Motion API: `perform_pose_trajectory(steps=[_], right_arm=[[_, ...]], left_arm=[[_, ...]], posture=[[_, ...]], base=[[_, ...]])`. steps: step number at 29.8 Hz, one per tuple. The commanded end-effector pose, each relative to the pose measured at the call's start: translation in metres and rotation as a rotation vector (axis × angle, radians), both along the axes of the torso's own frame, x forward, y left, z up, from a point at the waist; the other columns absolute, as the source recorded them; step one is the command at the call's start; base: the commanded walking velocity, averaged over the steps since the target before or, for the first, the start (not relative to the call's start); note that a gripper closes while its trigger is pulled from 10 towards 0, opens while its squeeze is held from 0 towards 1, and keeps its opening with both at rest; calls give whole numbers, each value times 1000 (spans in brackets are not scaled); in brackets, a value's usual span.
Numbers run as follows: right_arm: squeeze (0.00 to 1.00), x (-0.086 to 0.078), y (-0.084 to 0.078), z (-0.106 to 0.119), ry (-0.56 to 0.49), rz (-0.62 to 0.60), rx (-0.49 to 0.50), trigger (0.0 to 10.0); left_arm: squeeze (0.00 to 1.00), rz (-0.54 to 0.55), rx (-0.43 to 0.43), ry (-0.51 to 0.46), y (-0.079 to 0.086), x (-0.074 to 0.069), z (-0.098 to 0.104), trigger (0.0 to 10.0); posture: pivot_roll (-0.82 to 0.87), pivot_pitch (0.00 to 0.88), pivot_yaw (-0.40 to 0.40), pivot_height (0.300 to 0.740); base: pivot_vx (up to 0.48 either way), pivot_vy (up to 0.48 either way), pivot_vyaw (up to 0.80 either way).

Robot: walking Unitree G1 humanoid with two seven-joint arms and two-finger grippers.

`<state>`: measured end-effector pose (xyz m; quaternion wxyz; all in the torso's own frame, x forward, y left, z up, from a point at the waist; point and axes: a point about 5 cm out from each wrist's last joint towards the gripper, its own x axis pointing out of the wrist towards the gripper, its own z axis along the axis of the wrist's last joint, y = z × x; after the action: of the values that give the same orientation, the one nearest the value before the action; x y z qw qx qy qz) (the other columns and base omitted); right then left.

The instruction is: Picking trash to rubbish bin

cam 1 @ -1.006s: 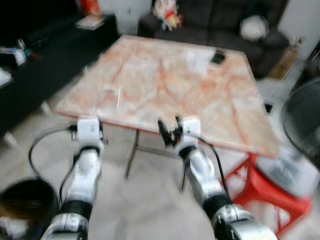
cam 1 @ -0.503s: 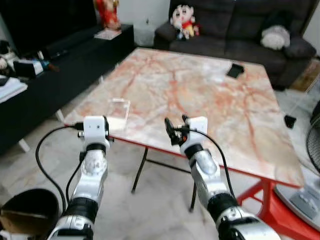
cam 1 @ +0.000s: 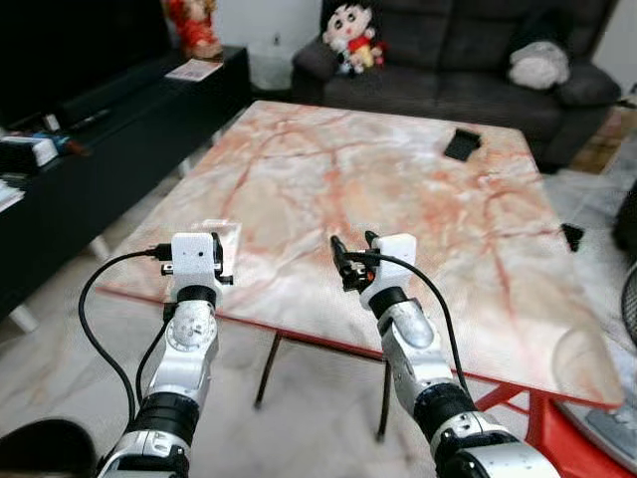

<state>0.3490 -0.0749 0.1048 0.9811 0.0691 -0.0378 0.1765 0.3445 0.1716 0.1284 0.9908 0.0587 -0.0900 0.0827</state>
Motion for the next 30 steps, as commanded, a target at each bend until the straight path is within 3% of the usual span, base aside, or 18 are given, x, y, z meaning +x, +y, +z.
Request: perform_pose_trajectory(steps=[1,16,29,30], right_arm=[[0,1,9,7,-22,24,11,10000],[0,0,9,5,-19,28,4,10000],[0,0,7,4,-14,25,-1,10000],[0,0,7,4,-14,25,-1,10000]], left_arm=[[0,10,15,-2,7,0,3,10000],[0,-32,29,-41,-1,0,7,10000],[0,-61,28,-2,-5,2,3,10000],[714,-59,36,1,-5,2,3,10000]], posture=[[8,6,-41,740],[5,0,-39,740],[3,9,-47,740],[3,9,-47,740]], base=[[439,0,0],[421,0,0],[0,0,0],[0,0,0]])
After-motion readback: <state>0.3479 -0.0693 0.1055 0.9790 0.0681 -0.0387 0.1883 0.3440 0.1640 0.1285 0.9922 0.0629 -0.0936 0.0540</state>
